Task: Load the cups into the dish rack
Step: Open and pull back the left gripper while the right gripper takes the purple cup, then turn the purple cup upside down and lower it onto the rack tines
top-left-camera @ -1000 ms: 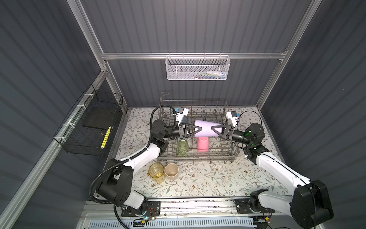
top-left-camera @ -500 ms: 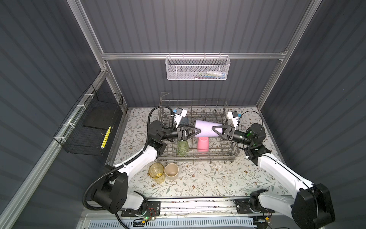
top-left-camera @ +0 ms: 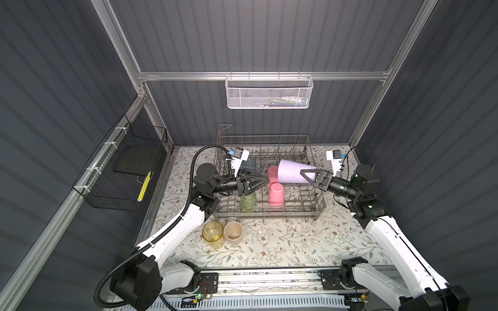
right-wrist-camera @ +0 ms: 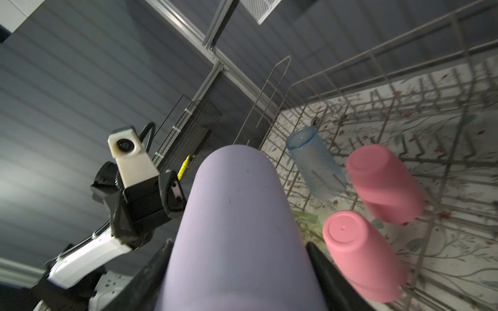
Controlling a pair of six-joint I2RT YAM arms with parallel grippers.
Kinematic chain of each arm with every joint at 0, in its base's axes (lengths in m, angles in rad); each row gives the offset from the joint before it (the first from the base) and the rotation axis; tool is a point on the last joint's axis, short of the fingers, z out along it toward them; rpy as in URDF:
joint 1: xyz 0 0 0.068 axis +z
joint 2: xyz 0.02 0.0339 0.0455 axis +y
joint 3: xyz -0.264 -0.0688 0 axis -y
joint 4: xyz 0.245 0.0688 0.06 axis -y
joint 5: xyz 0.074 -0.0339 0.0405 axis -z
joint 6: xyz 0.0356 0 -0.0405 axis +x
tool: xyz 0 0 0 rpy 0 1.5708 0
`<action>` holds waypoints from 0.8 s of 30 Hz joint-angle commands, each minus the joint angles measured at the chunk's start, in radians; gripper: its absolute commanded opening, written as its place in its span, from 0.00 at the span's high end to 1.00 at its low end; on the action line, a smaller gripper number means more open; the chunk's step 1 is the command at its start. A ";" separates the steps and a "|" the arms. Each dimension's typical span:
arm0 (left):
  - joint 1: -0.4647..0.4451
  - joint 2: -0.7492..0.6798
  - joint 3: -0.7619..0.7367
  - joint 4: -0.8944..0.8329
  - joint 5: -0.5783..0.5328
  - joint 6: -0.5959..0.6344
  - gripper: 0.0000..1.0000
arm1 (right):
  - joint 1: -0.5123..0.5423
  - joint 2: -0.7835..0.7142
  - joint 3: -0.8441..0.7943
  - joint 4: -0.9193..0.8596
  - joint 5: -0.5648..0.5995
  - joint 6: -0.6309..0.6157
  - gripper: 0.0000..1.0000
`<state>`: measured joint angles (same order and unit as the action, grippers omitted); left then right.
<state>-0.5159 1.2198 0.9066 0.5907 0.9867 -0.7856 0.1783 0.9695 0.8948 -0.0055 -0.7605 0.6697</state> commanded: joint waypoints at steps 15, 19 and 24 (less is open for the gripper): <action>0.005 -0.076 -0.024 -0.173 -0.004 0.145 0.47 | 0.026 0.263 0.411 -0.696 0.645 -0.452 0.58; 0.005 -0.078 -0.010 -0.216 -0.004 0.175 0.47 | 0.037 0.311 0.436 -0.714 0.699 -0.469 0.59; 0.005 -0.078 -0.004 -0.238 -0.002 0.189 0.48 | 0.043 0.351 0.443 -0.697 0.682 -0.467 0.59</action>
<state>-0.5159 1.1622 0.8879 0.3786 0.9768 -0.6327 0.2161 1.3102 1.3090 -0.6914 -0.1032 0.2230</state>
